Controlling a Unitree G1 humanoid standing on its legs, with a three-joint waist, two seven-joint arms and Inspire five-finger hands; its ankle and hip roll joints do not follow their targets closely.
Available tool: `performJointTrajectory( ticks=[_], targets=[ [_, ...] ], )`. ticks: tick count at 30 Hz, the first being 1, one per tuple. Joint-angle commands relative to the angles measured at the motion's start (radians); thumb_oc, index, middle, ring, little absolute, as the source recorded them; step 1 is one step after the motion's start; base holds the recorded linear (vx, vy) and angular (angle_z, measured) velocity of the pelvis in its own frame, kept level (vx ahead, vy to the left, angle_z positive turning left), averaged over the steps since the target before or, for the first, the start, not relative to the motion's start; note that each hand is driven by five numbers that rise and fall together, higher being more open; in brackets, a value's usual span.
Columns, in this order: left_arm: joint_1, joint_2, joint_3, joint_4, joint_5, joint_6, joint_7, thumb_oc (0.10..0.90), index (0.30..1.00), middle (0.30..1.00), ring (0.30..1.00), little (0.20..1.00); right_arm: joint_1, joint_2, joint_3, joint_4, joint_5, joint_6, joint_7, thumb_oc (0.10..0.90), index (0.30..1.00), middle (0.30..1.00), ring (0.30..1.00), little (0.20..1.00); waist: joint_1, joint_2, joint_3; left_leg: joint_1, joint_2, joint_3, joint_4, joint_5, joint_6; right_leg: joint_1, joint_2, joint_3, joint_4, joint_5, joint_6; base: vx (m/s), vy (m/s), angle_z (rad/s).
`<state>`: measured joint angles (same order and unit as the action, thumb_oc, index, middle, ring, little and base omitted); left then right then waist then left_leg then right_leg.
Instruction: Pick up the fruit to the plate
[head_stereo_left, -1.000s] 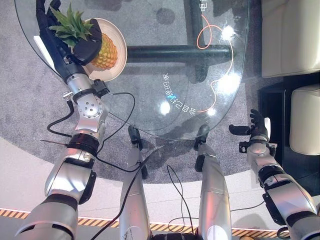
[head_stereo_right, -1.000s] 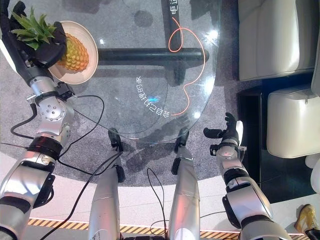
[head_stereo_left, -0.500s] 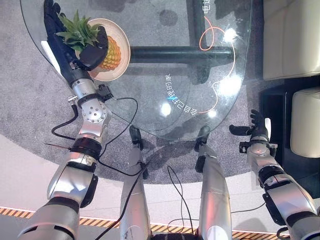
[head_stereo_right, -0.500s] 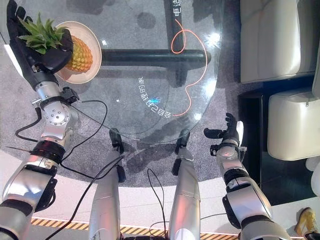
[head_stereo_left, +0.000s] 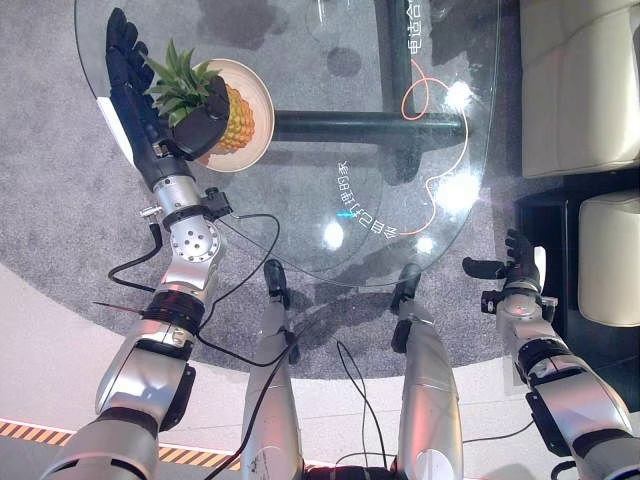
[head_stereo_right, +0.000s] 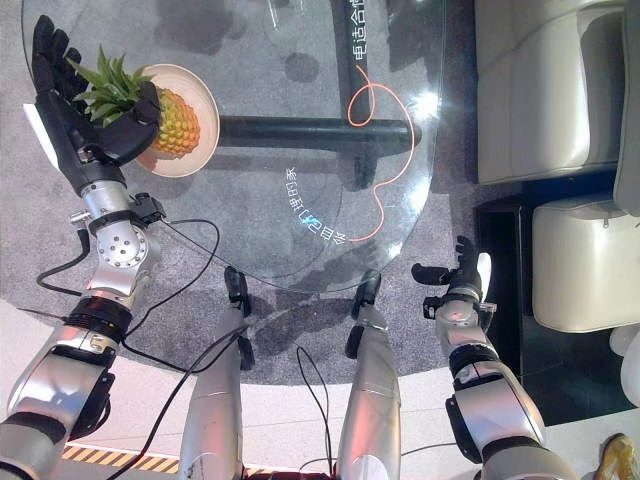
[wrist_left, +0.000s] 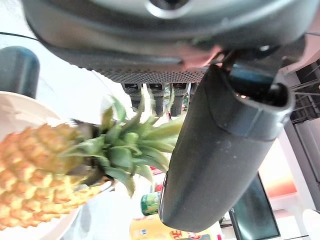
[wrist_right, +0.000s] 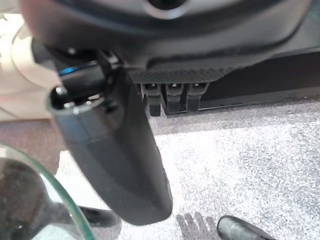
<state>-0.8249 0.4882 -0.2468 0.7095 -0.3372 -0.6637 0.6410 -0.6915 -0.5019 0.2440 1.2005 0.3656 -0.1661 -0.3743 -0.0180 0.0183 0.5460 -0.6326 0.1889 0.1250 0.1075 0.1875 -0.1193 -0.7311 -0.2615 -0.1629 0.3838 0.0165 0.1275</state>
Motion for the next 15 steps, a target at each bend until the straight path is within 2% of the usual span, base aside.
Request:
performJointTrajectory(
  ticks=[1, 11, 15],
  targets=[
    [-0.066, 0.056, 0.081, -0.084, 0.034, -0.122, 0.001, 0.8, 0.9, 0.9, 0.9, 0.9, 0.025, -0.044, -0.046, 0.011, 0.032, -0.032, -0.045, 0.8, 0.9, 0.9, 0.9, 0.9, 0.023, -0.023, -0.026, 0.02, 0.014, -0.028, 0.121, -0.158, -0.03, 0.084, -0.045, -0.035, -0.126, 0.04, 0.06, 0.0, 0.0, 0.0],
    [-0.046, 0.079, 0.083, -0.112, 0.062, -0.11, -0.009, 0.8, 0.9, 0.9, 0.9, 0.9, 0.074, -0.033, -0.065, 0.022, 0.033, -0.021, -0.044, 0.8, 0.9, 0.9, 0.9, 0.9, 0.026, -0.028, -0.026, 0.118, 0.012, -0.017, 0.104, -0.168, -0.027, 0.182, -0.052, -0.034, -0.144, 0.033, 0.068, 0.0, -0.002, 0.02],
    [-0.034, 0.096, 0.082, -0.125, 0.071, -0.092, -0.024, 0.8, 0.9, 0.9, 0.9, 0.9, 0.101, -0.033, -0.069, 0.032, 0.015, -0.022, -0.036, 0.8, 0.9, 0.9, 0.9, 0.9, 0.027, -0.021, -0.026, 0.166, 0.009, -0.02, 0.082, -0.164, -0.026, 0.232, -0.056, -0.022, -0.157, 0.033, 0.071, 0.0, 0.0, 0.0]
  ],
)
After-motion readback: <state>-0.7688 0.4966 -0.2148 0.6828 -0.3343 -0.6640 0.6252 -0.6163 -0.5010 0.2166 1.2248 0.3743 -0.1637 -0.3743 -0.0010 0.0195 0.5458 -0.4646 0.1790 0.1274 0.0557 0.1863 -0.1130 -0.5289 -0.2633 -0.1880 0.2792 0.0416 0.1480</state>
